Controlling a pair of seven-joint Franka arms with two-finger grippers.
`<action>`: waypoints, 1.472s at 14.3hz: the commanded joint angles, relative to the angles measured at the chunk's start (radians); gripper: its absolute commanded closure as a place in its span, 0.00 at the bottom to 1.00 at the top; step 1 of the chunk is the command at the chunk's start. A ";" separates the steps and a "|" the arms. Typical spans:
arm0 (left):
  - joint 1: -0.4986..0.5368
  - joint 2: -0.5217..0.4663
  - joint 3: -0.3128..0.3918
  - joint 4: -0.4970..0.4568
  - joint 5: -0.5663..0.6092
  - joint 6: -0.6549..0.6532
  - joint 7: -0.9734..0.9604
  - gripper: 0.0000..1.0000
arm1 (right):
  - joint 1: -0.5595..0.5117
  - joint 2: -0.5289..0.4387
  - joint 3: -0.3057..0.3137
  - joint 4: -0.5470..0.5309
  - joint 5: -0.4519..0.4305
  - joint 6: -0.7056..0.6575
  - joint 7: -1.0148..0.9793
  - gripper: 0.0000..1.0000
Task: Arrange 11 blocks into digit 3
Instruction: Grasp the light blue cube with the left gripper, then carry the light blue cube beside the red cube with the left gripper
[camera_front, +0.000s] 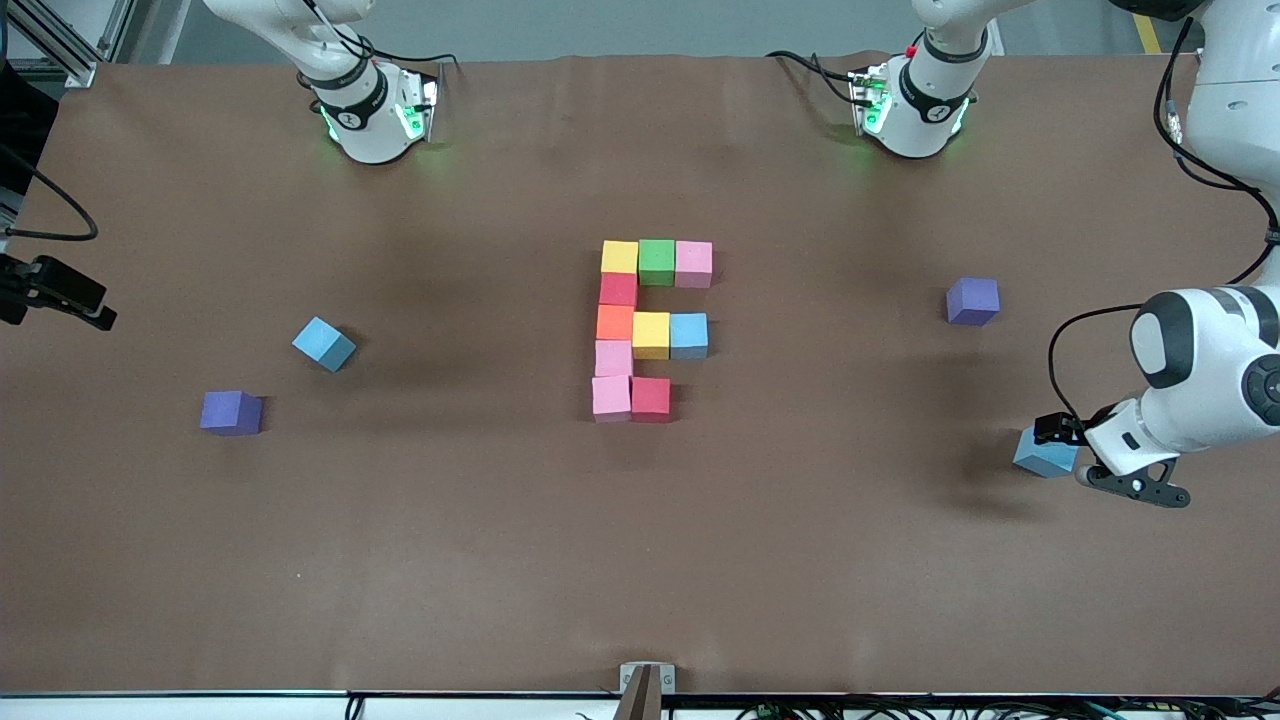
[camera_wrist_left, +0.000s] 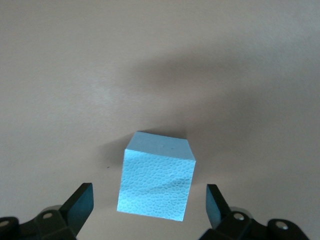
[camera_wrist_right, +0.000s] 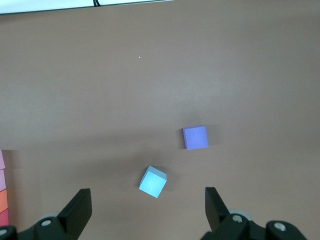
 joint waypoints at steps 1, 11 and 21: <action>0.001 0.025 -0.008 0.021 0.014 0.022 0.059 0.01 | 0.008 -0.030 -0.001 -0.036 -0.002 0.005 -0.003 0.00; -0.010 0.068 -0.008 0.020 0.007 0.088 0.046 0.63 | 0.025 -0.030 -0.003 -0.032 -0.003 0.015 -0.003 0.00; -0.033 0.048 -0.178 0.073 -0.064 0.051 -0.643 0.88 | 0.012 -0.030 -0.009 -0.034 -0.003 0.020 -0.002 0.00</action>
